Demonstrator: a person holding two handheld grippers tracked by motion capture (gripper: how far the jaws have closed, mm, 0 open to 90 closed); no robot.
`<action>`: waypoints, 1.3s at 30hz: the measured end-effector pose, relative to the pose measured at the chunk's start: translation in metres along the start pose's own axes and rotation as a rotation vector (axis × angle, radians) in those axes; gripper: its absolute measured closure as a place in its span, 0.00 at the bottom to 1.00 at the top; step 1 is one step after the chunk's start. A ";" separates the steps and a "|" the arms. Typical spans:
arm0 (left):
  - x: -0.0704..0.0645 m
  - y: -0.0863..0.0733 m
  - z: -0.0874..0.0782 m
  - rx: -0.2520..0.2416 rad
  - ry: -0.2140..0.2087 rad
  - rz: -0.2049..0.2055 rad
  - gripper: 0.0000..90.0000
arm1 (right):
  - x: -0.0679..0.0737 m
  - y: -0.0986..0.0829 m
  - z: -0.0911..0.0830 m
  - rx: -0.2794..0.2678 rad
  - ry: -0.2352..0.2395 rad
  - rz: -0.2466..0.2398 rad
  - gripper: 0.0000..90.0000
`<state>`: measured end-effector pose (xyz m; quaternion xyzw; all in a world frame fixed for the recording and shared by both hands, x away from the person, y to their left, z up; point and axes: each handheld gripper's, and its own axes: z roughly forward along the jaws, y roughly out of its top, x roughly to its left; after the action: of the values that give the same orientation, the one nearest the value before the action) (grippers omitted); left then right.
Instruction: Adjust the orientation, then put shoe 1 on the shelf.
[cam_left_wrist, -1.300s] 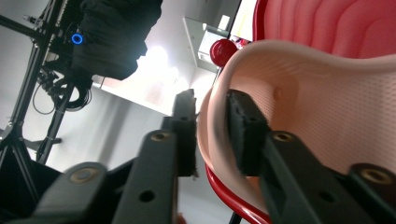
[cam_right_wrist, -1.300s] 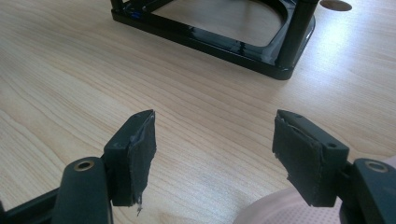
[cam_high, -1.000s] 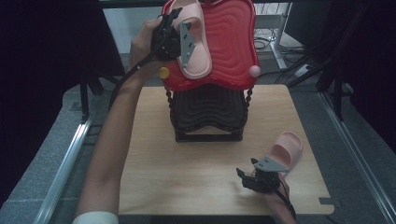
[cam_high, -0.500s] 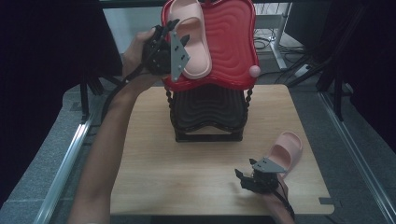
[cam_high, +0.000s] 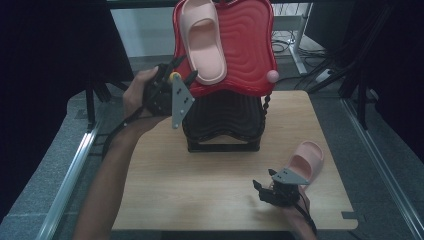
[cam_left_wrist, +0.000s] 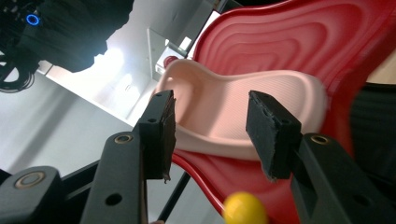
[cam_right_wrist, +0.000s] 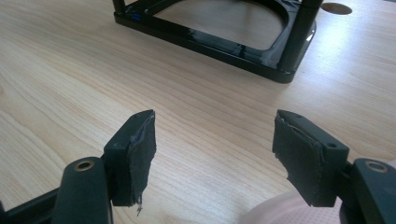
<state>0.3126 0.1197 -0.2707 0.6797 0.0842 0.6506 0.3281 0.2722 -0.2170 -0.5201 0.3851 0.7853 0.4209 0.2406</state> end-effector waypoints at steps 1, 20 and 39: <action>-0.003 -0.001 -0.004 0.001 -0.007 -0.006 0.59 | -0.001 0.000 0.000 -0.001 -0.001 0.000 0.34; -0.060 -0.037 -0.039 0.044 -0.108 -0.089 0.55 | -0.006 -0.001 -0.004 0.087 -0.057 -0.025 0.80; -0.117 -0.076 -0.060 0.112 -0.204 -0.159 0.53 | -0.010 -0.009 0.005 0.177 -0.051 -0.023 1.00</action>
<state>0.2643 0.1352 -0.4141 0.7508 0.1401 0.5444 0.3469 0.2775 -0.2257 -0.5302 0.4066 0.8173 0.3370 0.2304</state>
